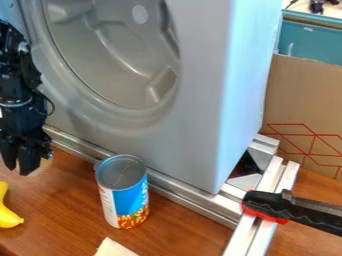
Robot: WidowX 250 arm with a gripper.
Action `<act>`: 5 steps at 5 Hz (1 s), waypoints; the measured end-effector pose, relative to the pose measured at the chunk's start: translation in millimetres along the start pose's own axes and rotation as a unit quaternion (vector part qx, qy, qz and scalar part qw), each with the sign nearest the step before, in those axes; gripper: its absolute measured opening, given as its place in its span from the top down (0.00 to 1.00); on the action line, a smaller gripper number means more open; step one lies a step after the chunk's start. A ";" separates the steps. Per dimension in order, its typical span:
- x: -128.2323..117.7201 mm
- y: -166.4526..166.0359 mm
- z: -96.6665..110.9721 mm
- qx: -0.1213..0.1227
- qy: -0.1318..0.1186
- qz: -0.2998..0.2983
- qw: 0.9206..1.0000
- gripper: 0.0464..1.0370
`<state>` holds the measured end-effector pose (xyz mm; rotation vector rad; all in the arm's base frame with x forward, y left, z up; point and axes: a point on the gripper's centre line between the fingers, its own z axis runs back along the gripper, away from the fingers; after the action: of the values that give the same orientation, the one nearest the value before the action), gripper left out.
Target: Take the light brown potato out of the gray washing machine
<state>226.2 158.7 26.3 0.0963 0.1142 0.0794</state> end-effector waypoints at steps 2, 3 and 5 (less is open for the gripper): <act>23.4 5.5 -36.7 -0.034 0.030 0.026 0.999 0.65; 25.8 9.5 -45.1 -0.025 0.049 0.047 0.997 0.65; 5.0 0.9 -24.5 -0.028 0.054 0.105 0.993 0.30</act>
<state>228.3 162.3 1.7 0.0483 0.2090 0.2977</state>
